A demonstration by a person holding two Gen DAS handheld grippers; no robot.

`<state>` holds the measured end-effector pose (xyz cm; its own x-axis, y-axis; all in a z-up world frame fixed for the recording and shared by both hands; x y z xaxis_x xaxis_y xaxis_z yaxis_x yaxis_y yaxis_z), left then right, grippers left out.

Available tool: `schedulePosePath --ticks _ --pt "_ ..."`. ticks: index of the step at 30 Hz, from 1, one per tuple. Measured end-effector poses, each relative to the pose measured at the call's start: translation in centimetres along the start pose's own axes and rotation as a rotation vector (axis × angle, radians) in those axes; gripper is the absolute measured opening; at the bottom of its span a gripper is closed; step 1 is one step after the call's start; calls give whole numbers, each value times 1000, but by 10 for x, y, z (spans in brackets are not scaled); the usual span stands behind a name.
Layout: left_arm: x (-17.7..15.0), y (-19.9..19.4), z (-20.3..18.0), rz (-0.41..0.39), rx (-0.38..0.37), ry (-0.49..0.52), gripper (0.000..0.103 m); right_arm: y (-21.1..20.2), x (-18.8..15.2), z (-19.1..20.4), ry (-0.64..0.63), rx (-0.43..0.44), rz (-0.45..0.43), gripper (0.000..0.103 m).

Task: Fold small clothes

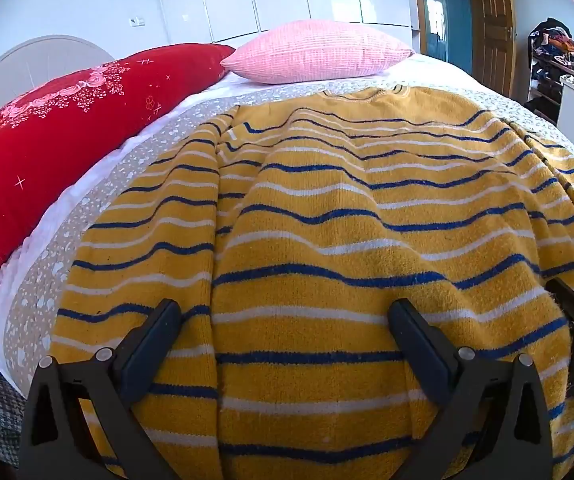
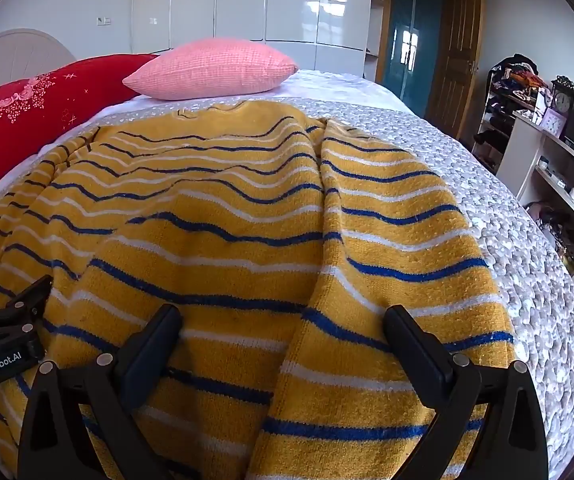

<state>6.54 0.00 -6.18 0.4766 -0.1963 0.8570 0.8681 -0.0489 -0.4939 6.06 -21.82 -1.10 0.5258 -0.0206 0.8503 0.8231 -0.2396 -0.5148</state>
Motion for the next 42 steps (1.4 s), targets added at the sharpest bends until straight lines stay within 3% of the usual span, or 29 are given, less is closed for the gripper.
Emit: schedulePosePath --ticks 42 --pt "0 -3 0 -1 1 0 103 -2 0 1 -19 -26 -18 102"
Point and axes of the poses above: each gripper's, at about its wrist camera, not at the fingertips, and y roughly the way its jaws point, z to its left, x to its top, the point moved 9 cm from there along y, roughly the way its jaws point, and after that the axes turned 14 degrees about -z, right-handed, at the moved point
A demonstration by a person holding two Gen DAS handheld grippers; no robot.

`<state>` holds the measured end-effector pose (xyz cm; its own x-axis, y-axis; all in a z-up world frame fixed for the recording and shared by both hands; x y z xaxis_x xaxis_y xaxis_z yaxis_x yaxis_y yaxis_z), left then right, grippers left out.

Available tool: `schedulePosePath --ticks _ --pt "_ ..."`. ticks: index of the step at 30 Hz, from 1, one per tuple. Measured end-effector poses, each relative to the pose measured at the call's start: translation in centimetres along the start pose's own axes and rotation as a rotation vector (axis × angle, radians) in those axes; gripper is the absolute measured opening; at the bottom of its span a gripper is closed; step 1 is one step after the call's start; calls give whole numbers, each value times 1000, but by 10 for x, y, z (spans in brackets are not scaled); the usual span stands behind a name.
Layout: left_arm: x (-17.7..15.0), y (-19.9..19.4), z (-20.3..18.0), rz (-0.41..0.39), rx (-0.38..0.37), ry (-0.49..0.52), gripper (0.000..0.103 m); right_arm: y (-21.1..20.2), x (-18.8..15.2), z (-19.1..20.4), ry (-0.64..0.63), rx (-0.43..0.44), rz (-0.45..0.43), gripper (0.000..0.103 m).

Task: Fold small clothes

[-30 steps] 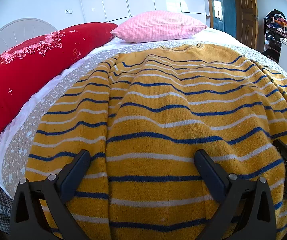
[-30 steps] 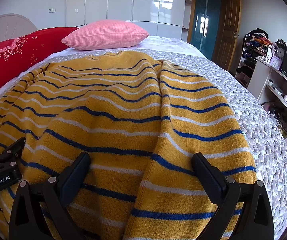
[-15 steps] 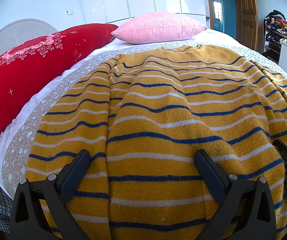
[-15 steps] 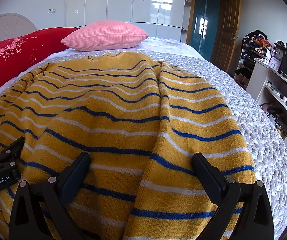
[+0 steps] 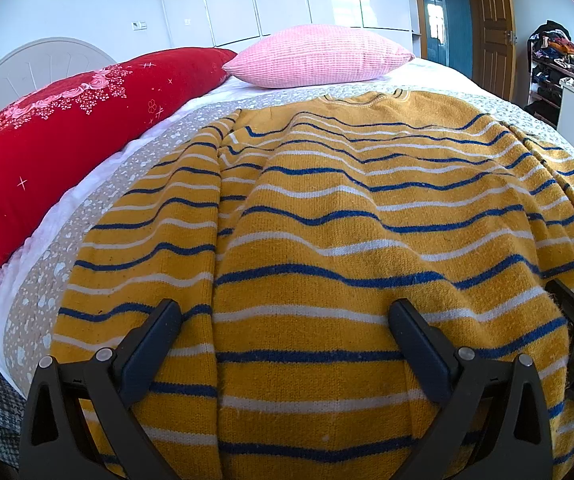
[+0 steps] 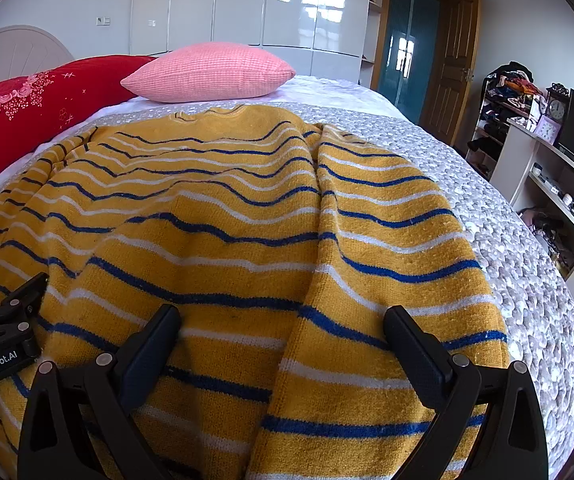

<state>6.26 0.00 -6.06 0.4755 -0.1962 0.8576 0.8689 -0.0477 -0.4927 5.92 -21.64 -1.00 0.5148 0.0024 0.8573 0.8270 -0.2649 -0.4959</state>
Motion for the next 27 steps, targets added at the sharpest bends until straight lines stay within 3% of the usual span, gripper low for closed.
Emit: schedulePosePath --ticks 27 --pt "8 0 0 -10 14 12 103 -1 1 1 -23 -22 -13 102"
Point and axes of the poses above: each gripper's, at about its wrist camera, not at the fingertips, and y roughly the way its jaws point, z to its left, x to its top, the point moved 9 cm from there along y, roughly the way its jaws point, and after that the axes turned 14 degrees about -z, right-handed, at the moved point
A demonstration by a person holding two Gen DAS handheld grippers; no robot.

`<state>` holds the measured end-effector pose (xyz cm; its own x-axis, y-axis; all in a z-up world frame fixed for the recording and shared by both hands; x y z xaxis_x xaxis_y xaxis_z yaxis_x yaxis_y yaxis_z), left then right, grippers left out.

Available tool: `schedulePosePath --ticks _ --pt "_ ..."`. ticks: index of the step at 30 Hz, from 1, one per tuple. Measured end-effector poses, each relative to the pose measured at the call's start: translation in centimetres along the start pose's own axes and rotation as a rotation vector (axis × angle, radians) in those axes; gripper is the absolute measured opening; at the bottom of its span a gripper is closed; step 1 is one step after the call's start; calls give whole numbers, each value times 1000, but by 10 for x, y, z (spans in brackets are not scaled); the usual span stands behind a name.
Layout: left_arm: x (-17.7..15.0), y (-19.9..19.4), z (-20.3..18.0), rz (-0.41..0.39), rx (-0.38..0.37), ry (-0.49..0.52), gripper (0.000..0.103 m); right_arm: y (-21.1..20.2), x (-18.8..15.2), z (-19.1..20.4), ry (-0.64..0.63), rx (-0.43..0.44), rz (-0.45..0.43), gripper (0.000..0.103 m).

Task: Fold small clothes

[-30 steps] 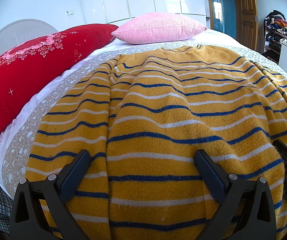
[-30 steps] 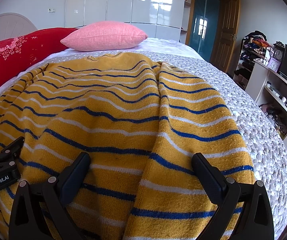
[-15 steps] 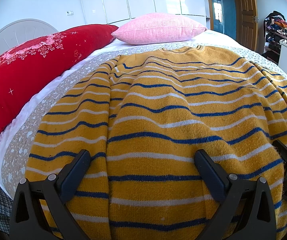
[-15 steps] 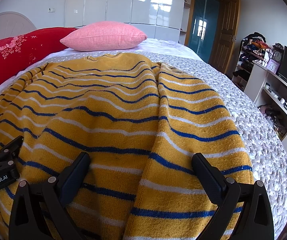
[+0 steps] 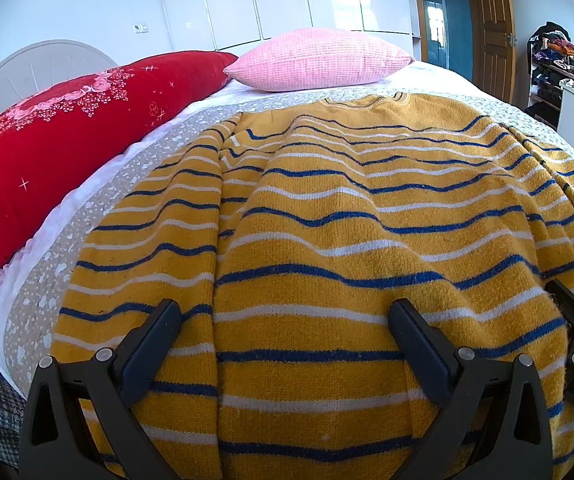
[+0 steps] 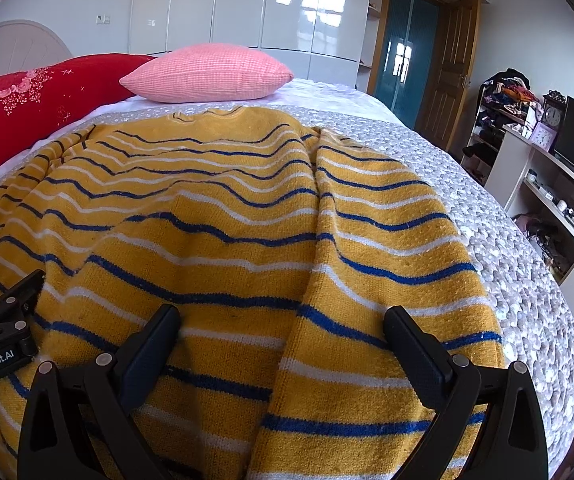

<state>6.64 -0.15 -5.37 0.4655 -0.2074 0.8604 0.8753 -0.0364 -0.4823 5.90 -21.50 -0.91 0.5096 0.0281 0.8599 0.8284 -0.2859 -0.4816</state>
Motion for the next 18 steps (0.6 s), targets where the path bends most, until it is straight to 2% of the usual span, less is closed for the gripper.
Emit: schedulePosePath --ticks 6,13,16,18 --pt "-1 0 -1 13 -7 -13 103 0 0 0 -1 0 0 102" --pt "5 -17 -1 68 20 35 103 0 -1 1 -3 -1 6 102" --pt "17 -36 0 52 -15 -14 103 1 -1 1 -3 2 10 102" --pt "27 -52 3 1 -32 -64 103 2 -1 1 -3 7 13 102"
Point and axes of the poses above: each gripper's, at about its wrist camera, not at the fingertips, and y roughly the way its jaws point, z to its left, x to its top, the point moved 9 cm from there along y, roughly the way its jaws point, and after that the axes turned 14 degrees about -z, right-handed, at the moved point
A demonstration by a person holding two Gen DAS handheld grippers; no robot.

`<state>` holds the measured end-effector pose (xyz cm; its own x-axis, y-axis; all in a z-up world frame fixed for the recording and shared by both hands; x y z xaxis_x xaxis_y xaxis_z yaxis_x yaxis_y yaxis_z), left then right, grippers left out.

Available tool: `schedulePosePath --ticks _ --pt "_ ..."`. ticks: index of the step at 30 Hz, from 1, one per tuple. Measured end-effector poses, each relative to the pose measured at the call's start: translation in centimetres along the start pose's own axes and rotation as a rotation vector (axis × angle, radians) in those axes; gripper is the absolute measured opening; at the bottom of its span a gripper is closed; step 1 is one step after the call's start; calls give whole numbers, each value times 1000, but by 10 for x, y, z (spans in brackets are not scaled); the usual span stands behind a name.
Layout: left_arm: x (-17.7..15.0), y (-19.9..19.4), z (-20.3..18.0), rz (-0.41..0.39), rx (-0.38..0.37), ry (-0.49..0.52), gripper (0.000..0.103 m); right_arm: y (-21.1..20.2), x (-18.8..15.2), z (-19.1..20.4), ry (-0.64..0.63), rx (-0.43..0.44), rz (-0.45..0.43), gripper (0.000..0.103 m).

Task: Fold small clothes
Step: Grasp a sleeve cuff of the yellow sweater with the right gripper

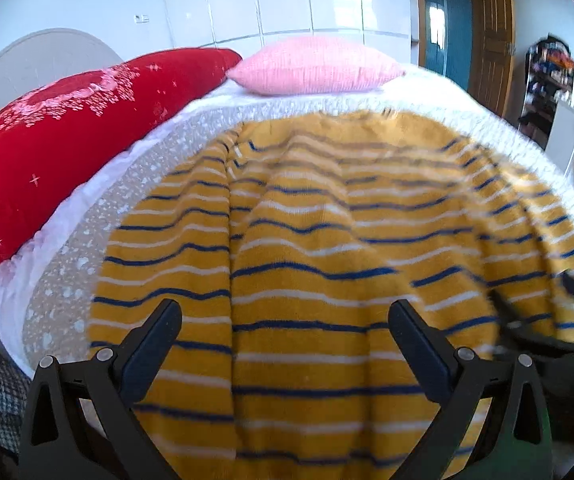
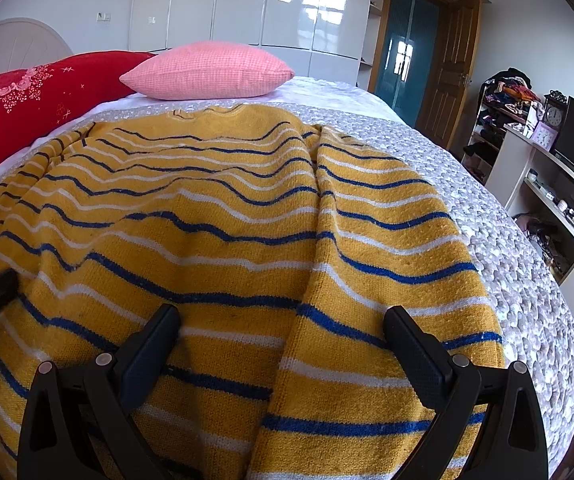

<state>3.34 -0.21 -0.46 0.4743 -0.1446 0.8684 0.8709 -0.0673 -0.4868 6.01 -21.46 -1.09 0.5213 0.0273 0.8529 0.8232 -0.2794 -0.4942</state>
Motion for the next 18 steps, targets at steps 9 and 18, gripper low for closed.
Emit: schedulePosePath --ticks 9,18 --pt "34 -55 41 -59 -24 -119 103 -57 28 -69 276 221 -56 86" --pt "8 -59 80 -1 -9 -214 103 -102 1 -90 214 260 -10 84"
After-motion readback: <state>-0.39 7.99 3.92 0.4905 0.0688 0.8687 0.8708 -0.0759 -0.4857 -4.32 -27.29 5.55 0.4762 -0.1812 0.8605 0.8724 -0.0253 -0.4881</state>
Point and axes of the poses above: each gripper's, at about its wrist camera, not at the fingertips, and y roughly the way its jaws point, z to its left, x to its top, the point moved 9 cm from there along y, roughly the way its jaws point, and after that the axes turned 14 degrees about -z, right-handed, at the moved point
